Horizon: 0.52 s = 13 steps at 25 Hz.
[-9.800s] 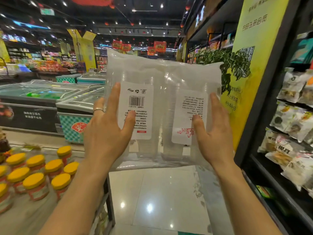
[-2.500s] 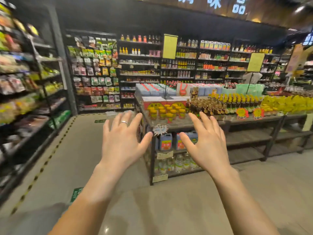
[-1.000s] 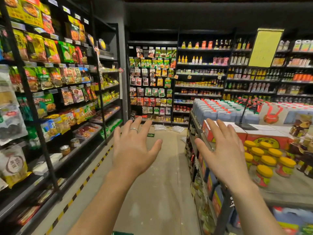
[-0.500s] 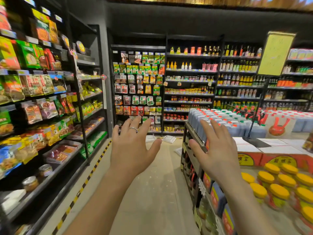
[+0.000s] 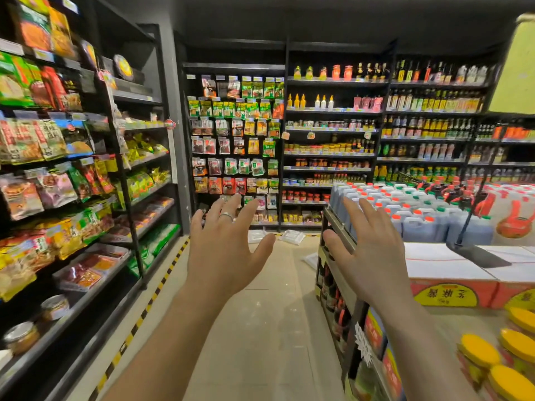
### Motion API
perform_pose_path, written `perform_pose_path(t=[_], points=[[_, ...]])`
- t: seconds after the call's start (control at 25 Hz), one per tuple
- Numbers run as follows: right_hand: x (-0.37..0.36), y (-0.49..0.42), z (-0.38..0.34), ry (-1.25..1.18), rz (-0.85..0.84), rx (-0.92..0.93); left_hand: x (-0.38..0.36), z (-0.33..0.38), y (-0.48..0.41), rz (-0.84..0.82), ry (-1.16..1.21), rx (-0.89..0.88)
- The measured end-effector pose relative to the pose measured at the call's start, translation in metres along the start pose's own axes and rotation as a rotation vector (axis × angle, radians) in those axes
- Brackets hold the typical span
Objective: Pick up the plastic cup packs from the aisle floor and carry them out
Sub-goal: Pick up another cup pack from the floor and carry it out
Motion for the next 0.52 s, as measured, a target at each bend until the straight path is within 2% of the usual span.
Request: perform_pose_path(t=[0.52], points=[[-0.162,-0.222,0.161,-0.023,-0.134,-0.006,-0.192,0.045,-0.218,-0.050,-0.016,0.085]])
Point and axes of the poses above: each hand's wrist, its own y-axis away from the middle knuckle, its own x-axis out of the back of the hand, z = x × y, the point moved 10 cm from there along -y, towards the middle knuckle, and after that the axes turned 9 degrees about -y, right-handed, at the moved point
